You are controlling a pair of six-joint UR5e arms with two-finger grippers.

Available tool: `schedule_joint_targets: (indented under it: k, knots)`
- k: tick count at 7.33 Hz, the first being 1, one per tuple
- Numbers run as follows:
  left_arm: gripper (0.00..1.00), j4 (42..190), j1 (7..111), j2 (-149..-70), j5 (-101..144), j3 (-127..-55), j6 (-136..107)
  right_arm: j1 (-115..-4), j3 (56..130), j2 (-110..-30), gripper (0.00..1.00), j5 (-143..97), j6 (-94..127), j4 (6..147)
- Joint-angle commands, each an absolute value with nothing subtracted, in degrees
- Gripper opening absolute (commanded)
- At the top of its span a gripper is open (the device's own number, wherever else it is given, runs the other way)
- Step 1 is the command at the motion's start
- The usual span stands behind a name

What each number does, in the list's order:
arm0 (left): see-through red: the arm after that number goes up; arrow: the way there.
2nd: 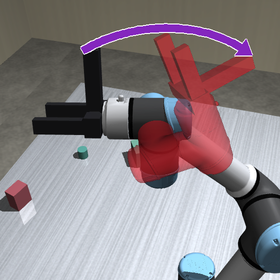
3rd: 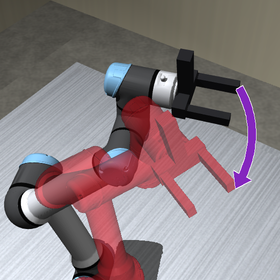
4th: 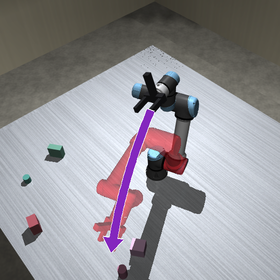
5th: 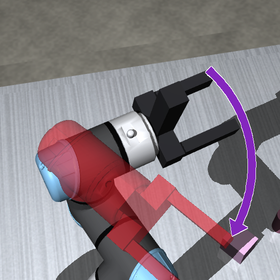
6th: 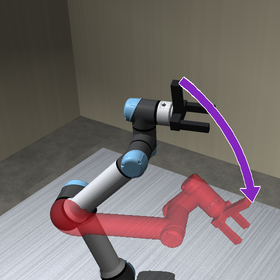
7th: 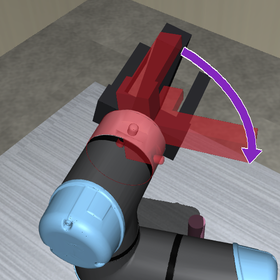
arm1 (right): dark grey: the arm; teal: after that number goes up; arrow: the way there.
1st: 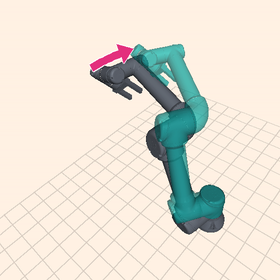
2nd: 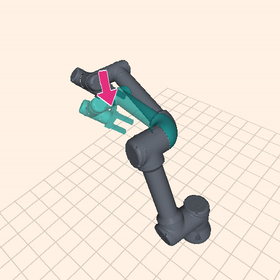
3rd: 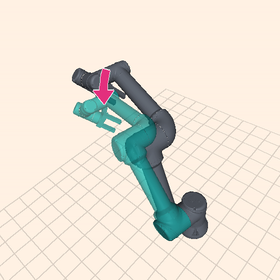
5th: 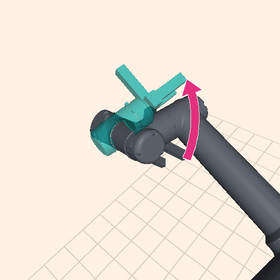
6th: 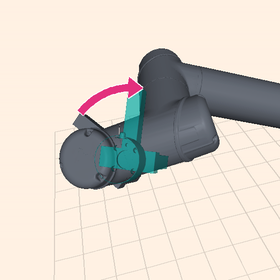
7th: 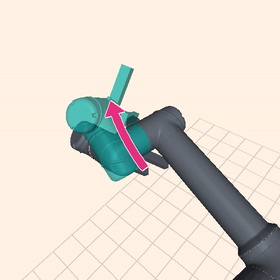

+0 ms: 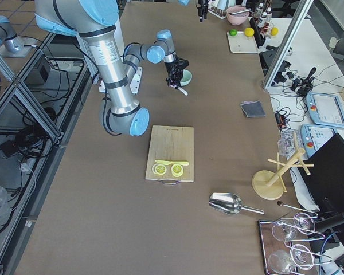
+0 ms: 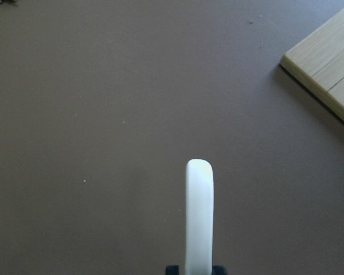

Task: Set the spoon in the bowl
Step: 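Lift the white spoon and carry it with the right gripper over the bowl, then open the right gripper to release the spoon into the bowl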

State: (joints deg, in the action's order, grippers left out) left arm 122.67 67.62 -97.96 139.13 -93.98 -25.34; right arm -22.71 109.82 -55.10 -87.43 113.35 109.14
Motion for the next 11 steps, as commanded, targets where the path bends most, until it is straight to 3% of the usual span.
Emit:
schedule_joint_targets:
  k: [1, 3, 4, 5, 8, 11]
  knots:
    - [0.99, 122.9, 67.6, -97.0, 139.2, -94.3, -25.6, -22.2, 97.0, -41.5, 0.0, -87.4, 119.9, 112.0]
    - [0.99, 122.9, 67.6, -96.9, 139.2, -94.3, -25.6, -22.1, 89.0, -34.3, 0.0, -87.2, 120.9, 111.7]
    - [0.99, 122.9, 67.6, -96.9, 139.2, -94.3, -25.7, -21.7, 88.5, -34.5, 0.63, -87.0, 120.1, 111.5]
    - [0.99, 122.9, 67.6, -96.9, 139.2, -94.1, -25.6, -21.7, 88.5, -34.7, 0.99, -86.8, 118.7, 111.5]
    - [0.99, 122.9, 67.5, -96.8, 139.2, -94.1, -25.5, -24.6, 94.7, -36.7, 1.0, -87.4, 111.6, 112.1]
    - [0.99, 121.9, 70.1, -96.8, 139.4, -94.0, -23.6, -36.2, 112.0, -53.7, 1.0, -99.7, 86.9, 111.8]
